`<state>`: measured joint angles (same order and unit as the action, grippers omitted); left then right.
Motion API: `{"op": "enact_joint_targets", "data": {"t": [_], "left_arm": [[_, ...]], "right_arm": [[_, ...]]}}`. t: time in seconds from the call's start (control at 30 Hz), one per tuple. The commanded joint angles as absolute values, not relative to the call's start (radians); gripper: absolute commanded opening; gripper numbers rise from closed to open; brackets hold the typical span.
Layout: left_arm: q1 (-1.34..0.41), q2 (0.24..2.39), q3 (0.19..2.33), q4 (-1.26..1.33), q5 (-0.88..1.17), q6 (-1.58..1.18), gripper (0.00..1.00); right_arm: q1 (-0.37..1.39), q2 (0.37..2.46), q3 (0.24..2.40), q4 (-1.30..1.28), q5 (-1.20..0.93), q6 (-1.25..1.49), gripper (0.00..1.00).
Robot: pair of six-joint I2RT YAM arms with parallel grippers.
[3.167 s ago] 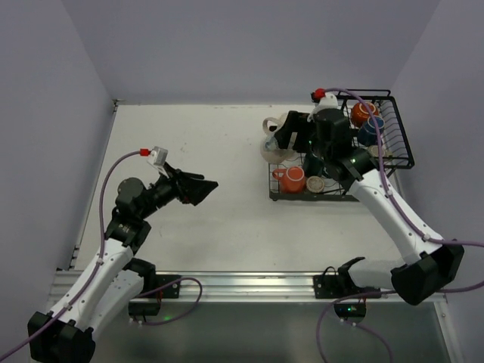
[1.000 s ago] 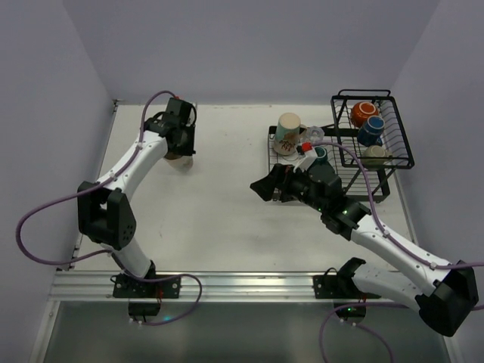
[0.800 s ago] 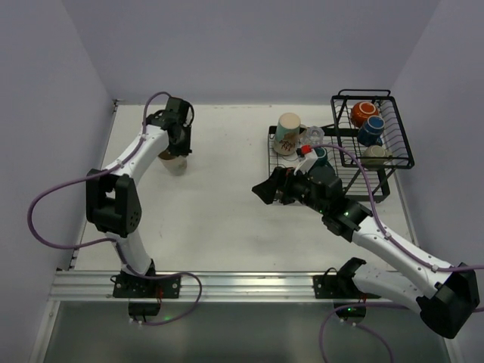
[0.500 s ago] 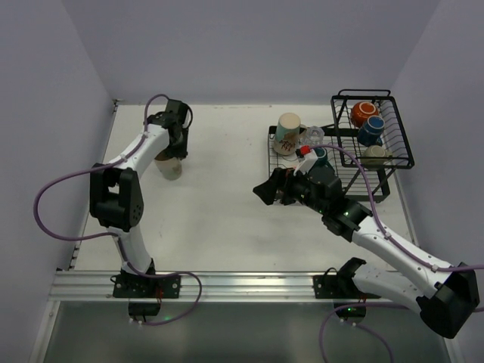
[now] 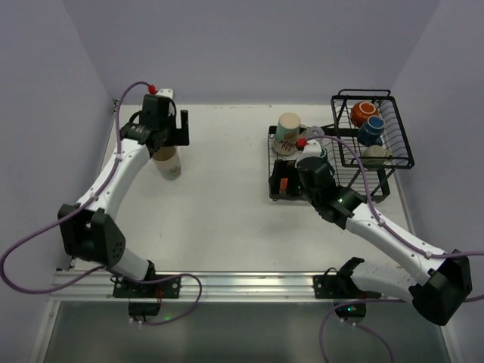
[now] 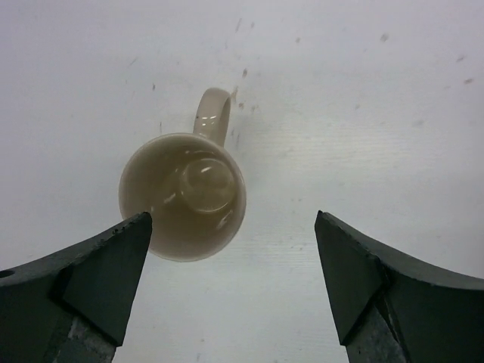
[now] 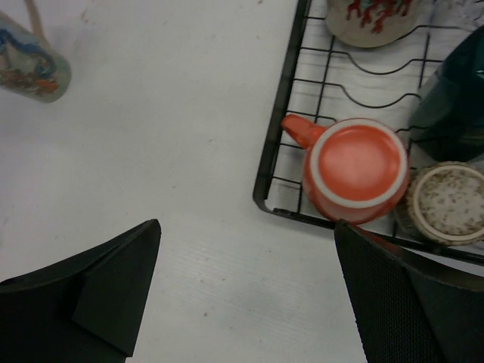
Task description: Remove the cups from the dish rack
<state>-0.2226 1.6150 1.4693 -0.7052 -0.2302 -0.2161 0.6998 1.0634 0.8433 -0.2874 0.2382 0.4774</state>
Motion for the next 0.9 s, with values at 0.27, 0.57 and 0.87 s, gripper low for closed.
{"op": "enact_joint_targets", "data": {"t": [0.27,0.57,0.87], "left_arm": [[-0.322,0.964,0.912,-0.181,0.310,-0.344,0.95],[-0.324,0.726,0.700,-0.189,0.417,-0.256,0.97],[-0.324,0.752,0.703,-0.199,0.451,-0.250,0.97]], "right_arm": [[0.640,1.238,0.963,-0.408,0.438,0.336,0.99],[0.555,1.357,0.988,-0.388,0.278,0.258,0.99],[0.548,1.468,1.028,-0.353,0.354,0.238,0.97]]}}
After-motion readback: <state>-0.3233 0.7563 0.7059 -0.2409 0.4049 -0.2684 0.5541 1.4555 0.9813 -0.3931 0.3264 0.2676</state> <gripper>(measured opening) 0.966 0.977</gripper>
